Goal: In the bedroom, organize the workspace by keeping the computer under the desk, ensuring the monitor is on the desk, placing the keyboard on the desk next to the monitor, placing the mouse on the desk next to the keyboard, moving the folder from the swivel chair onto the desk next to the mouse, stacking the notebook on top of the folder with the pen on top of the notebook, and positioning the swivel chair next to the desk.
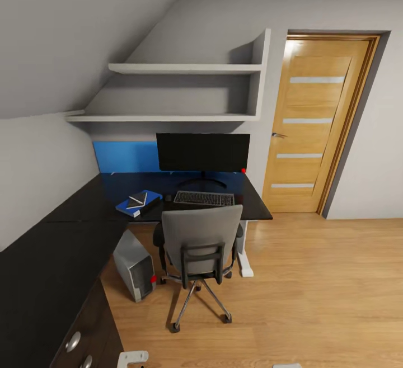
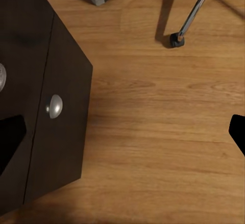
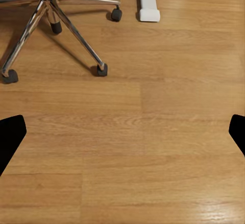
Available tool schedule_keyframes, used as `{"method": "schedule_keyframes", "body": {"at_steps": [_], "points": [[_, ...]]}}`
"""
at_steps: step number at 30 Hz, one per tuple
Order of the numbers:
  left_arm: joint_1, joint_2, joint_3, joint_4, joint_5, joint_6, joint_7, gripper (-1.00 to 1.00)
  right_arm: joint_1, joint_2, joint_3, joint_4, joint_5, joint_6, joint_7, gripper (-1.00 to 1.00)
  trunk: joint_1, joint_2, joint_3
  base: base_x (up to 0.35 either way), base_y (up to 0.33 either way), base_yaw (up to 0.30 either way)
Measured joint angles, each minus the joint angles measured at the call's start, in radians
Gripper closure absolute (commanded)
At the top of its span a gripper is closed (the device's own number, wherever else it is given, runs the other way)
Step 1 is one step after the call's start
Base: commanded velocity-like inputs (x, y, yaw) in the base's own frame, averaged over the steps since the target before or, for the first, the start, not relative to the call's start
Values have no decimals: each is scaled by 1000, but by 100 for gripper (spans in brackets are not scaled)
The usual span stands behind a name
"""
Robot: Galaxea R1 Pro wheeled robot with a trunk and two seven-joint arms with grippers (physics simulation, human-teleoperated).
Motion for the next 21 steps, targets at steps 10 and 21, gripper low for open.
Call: {"method": "schedule_keyframes", "body": {"at_steps": [10, 21], "points": [[0, 0, 0, 0, 0, 1, 0, -100, 0, 0, 0, 0, 0, 0, 0, -100, -38, 70, 31, 0, 0, 0], [0, -1, -1, 0, -1, 1, 0, -100, 0, 0, 0, 0, 0, 0, 0, -100, -81, 147, 66, 0, 0, 0]]}}
